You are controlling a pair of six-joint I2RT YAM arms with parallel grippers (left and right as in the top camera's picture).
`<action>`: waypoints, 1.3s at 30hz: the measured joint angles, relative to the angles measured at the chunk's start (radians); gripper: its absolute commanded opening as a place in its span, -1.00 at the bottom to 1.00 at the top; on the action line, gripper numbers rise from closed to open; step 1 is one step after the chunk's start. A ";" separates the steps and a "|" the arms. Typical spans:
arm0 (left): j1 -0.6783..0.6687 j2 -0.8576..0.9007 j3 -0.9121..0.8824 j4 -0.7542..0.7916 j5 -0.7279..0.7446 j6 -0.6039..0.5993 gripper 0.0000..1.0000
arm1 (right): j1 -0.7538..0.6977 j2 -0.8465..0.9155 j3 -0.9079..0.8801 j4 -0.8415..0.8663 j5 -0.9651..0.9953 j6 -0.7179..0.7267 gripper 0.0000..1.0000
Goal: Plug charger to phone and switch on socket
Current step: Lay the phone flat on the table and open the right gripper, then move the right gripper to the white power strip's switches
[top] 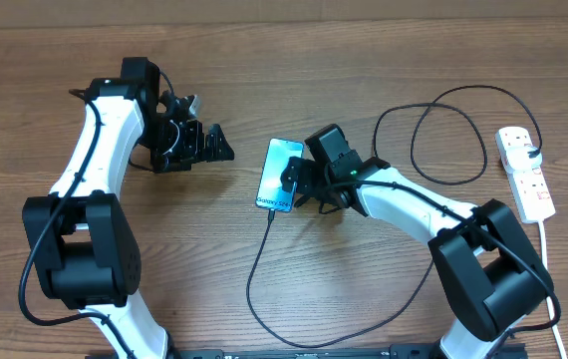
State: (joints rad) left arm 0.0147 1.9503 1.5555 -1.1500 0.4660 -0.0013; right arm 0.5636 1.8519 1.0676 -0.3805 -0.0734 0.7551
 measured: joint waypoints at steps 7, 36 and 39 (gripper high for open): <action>0.000 0.000 0.000 0.000 0.000 0.000 0.99 | 0.000 -0.021 -0.005 -0.077 0.092 0.037 1.00; 0.000 0.000 0.000 0.004 -0.004 0.000 0.99 | -0.243 -0.122 0.474 -0.887 0.192 -0.086 -0.38; 0.000 0.000 0.000 0.003 -0.004 0.000 0.99 | -0.321 -0.130 0.588 -1.004 0.219 -0.093 0.36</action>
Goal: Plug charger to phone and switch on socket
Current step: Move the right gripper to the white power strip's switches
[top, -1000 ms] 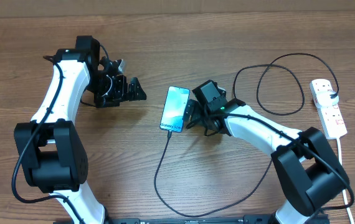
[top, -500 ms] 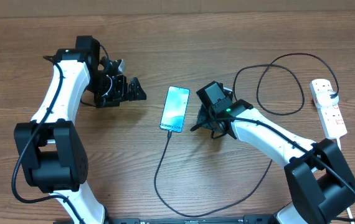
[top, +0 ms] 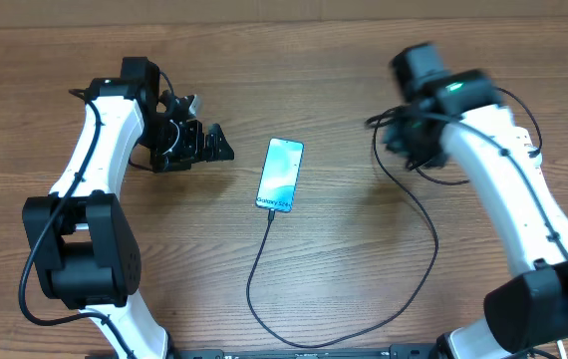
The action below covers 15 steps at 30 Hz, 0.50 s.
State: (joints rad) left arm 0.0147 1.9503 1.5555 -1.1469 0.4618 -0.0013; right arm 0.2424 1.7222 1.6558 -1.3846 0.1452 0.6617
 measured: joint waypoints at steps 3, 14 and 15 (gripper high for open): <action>0.000 0.000 0.000 0.000 0.000 0.000 0.99 | -0.101 -0.008 0.047 -0.028 0.012 -0.009 0.79; 0.000 0.000 0.000 0.000 0.000 0.000 0.99 | -0.502 -0.008 0.051 -0.017 0.029 -0.007 1.00; 0.000 0.000 0.000 0.000 0.000 0.000 0.99 | -0.533 -0.008 0.051 -0.013 0.032 -0.007 1.00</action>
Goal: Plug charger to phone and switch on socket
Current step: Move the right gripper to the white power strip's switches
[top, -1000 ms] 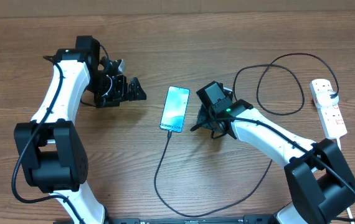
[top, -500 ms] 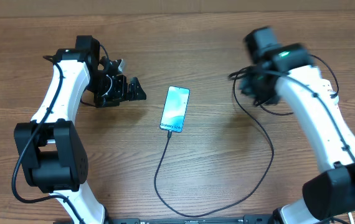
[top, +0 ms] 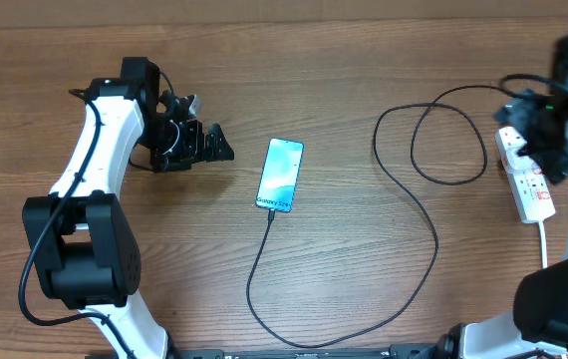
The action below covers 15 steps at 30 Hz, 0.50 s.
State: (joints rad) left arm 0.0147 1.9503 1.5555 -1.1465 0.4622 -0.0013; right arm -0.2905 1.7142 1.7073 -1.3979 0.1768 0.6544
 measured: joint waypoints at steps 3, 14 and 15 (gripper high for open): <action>0.000 0.000 0.000 0.000 0.000 0.000 0.99 | -0.080 0.000 0.000 0.024 0.014 0.000 1.00; 0.000 0.000 0.000 0.003 0.000 0.000 0.99 | -0.268 0.000 0.000 0.164 0.042 -0.023 1.00; 0.000 0.000 0.000 0.003 0.000 0.000 0.99 | -0.279 0.000 0.000 0.168 0.041 -0.031 1.00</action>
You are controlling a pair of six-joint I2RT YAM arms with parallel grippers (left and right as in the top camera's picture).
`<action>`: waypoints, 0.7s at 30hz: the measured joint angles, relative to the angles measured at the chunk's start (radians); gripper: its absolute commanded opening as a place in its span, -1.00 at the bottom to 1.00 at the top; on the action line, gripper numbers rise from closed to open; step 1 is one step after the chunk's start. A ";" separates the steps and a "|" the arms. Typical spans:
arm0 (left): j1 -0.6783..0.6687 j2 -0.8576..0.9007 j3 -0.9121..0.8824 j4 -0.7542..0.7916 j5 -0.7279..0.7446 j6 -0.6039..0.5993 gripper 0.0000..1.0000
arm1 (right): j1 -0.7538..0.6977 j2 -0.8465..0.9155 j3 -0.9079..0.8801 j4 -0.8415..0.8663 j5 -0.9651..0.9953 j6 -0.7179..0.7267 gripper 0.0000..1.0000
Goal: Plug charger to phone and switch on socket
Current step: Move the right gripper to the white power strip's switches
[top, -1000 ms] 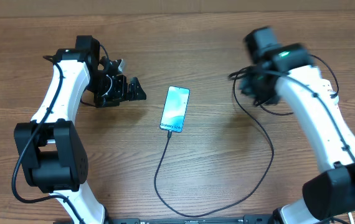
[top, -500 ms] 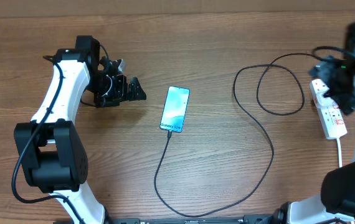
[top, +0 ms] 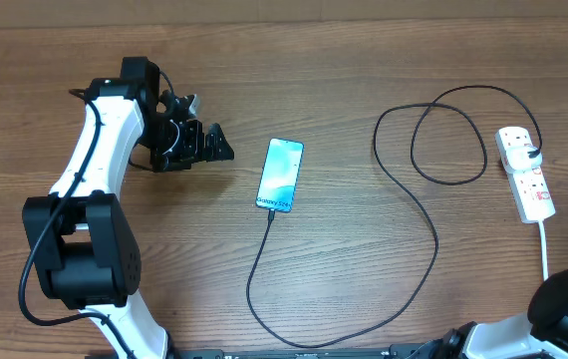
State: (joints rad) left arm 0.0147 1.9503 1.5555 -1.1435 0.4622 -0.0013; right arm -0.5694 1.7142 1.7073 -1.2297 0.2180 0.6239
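Observation:
The phone (top: 280, 176) lies face up in the middle of the table with its screen lit. The black charger cable (top: 433, 239) is plugged into its near end, curves along the table front and loops up to the white socket strip (top: 525, 172) at the right, where its plug (top: 532, 152) sits. My left gripper (top: 219, 147) rests left of the phone, pointing at it, with nothing in it; its jaws are seen side-on. Only a dark sliver of my right arm shows at the right edge, beyond the strip; its fingers are out of view.
The white lead of the socket strip (top: 545, 249) runs toward the table front at the right. My right arm's base fills the lower right corner. The left arm (top: 95, 150) stretches along the left side.
My right arm was over the socket strip, covering its far end. It has now moved right, almost out of the frame, and the whole strip shows. Phone, cable and left arm are unchanged.
My right gripper was first at the phone's near right side, with the cable at the phone's port. Then it was raised over the cable loop at the right, the phone left plugged in. Then it hung over the socket strip, and now it is past the right edge.

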 measured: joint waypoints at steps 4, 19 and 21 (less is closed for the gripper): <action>0.000 0.000 0.000 0.000 0.000 0.000 0.99 | -0.028 0.014 0.000 0.003 0.022 -0.014 1.00; 0.000 0.000 0.000 0.000 0.000 0.000 0.99 | -0.046 0.199 0.000 0.001 0.059 -0.122 1.00; 0.000 0.000 0.000 0.000 0.000 0.000 0.99 | -0.046 0.218 0.000 0.001 0.058 -0.139 1.00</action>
State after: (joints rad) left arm 0.0147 1.9503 1.5555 -1.1435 0.4622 -0.0013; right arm -0.6155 1.9324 1.7073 -1.2285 0.2756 0.4847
